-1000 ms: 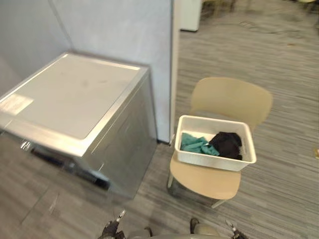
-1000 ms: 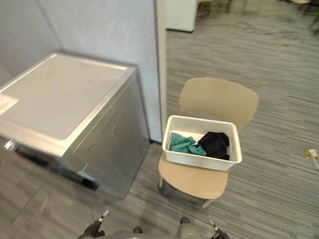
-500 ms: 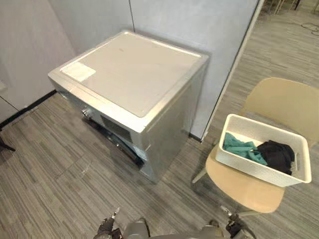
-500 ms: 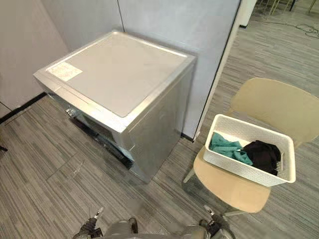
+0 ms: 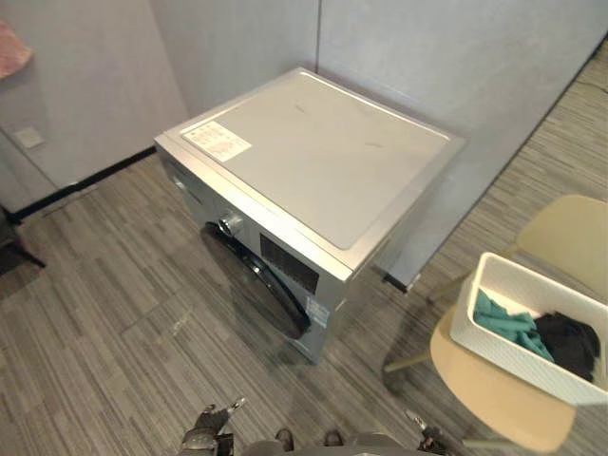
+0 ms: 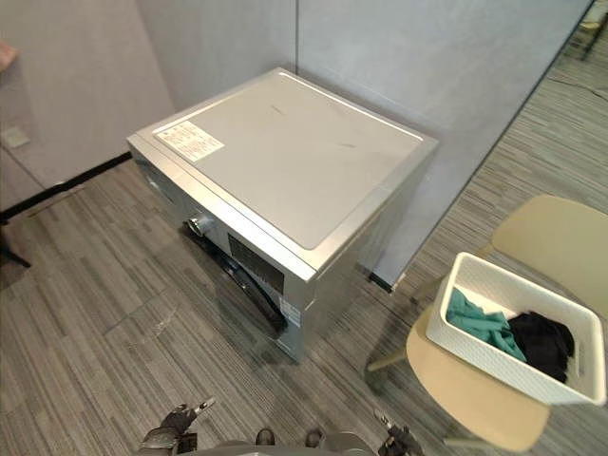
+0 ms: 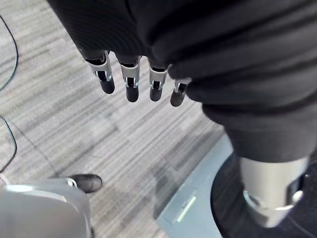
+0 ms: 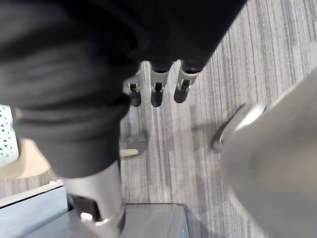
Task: Pick up the laundry basket with both hands and put the clothes into the washing machine.
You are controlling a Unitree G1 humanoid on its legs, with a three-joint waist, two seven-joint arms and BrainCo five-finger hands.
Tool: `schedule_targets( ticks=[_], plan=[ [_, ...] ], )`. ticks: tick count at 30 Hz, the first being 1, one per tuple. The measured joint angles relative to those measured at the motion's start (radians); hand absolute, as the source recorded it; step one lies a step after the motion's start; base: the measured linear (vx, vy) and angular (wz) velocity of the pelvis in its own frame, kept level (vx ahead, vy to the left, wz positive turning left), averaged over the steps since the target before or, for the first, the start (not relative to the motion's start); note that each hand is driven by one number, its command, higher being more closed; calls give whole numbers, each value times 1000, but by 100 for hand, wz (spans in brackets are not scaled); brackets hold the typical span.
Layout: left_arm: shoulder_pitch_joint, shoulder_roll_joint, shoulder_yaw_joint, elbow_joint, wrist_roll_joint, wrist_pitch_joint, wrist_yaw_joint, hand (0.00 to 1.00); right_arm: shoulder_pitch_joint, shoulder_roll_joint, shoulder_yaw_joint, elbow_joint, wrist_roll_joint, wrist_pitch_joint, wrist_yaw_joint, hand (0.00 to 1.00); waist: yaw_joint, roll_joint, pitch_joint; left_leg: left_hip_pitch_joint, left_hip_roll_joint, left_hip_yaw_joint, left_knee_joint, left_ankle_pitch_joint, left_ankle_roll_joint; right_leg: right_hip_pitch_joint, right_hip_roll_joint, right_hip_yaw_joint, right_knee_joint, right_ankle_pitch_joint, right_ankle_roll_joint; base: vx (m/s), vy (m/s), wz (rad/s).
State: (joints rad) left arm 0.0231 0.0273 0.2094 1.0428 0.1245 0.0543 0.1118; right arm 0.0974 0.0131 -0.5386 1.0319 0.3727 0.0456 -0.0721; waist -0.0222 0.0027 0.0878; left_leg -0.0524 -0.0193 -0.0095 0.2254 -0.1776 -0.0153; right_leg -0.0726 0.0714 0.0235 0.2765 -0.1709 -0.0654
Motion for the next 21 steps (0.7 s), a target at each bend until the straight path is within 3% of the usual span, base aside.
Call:
schedule_targets(
  ticks=[1,2,4,6,7,8,9,11,12,13,14,15,16,19,21],
  plan=[
    [1,-6,4,-7,-7,0,1,0,-15,2,6,-8,0,-1,0,0,2,4,8,-18,4,10,41,-14,-19,5,0,-7,1,0,0,26,-53,35],
    [-4,-19,14,-40,-21,-5,2,0,-32,0,33,-36,-1,-1,-2,0,1,16,27,-117,17,14,250,-45,-74,23,1,-41,-9,-2,0,-11,-31,46],
    [-4,-36,29,-77,-35,-19,2,0,-54,-3,69,-83,-1,-3,-5,0,10,35,54,-236,47,16,525,-28,-113,57,10,-76,-5,-15,-10,-35,-9,49],
    [9,-33,31,-85,-35,-20,2,0,-76,-7,116,-119,0,-4,-13,0,23,38,56,-296,94,23,660,-24,-120,53,7,-83,23,-36,-11,-47,67,7],
    [16,-31,38,-94,-36,-20,2,0,-92,-6,143,-142,1,-6,-12,0,35,36,56,-310,137,47,673,-29,-111,52,1,-82,23,-37,-10,-48,114,-12],
    [20,-23,40,-100,-37,-20,2,0,-102,-2,173,-184,10,-18,-12,0,37,31,55,-315,205,84,645,-43,-81,51,-13,-80,15,-39,-6,-12,141,-5],
    [22,-19,41,-100,-37,-20,3,0,-111,4,198,-217,19,-30,-11,0,36,26,54,-295,267,111,550,-51,-59,43,-34,-83,17,-42,8,24,132,5],
    [28,-18,43,-88,-37,-19,4,0,-117,9,204,-240,49,-45,-11,0,35,22,46,-223,316,109,320,-45,-67,28,-70,-83,39,-49,38,71,212,19],
    [36,-21,45,-69,-37,-19,6,0,-113,5,204,-238,74,-49,-13,0,34,25,28,-163,316,69,179,-7,-118,8,-93,-80,57,-65,66,91,277,18],
    [40,-24,45,-57,-37,-19,8,0,-111,0,205,-234,85,-53,-12,0,34,31,20,-136,317,55,125,27,-140,1,-101,-75,60,-70,77,103,358,7],
    [46,-31,41,-39,-36,-19,14,0,-107,-13,204,-230,90,-53,-13,0,33,53,6,-86,319,55,52,129,-141,0,-106,-70,58,-72,102,137,451,5],
    [48,-32,35,-10,-37,-14,23,0,-104,-26,205,-229,88,-54,-13,0,18,72,-15,-41,304,86,-47,113,-188,0,-116,-56,44,-64,134,150,537,1],
    [51,-10,31,-9,-36,-13,24,0,-103,-4,219,-236,87,-52,-12,0,12,25,-19,-20,253,105,-90,140,-164,0,-162,-25,22,-40,164,119,493,-1],
    [57,61,-6,1,-31,-8,23,0,-79,37,289,-293,78,-51,-11,0,7,-39,-41,-2,178,139,-130,150,-150,24,-230,15,-64,0,205,30,251,-13],
    [61,82,-20,10,-27,-6,23,0,-61,42,352,-352,35,-41,-18,0,8,-53,-50,11,156,153,-159,164,-129,38,-247,29,-117,53,213,5,176,-13]
  ],
)
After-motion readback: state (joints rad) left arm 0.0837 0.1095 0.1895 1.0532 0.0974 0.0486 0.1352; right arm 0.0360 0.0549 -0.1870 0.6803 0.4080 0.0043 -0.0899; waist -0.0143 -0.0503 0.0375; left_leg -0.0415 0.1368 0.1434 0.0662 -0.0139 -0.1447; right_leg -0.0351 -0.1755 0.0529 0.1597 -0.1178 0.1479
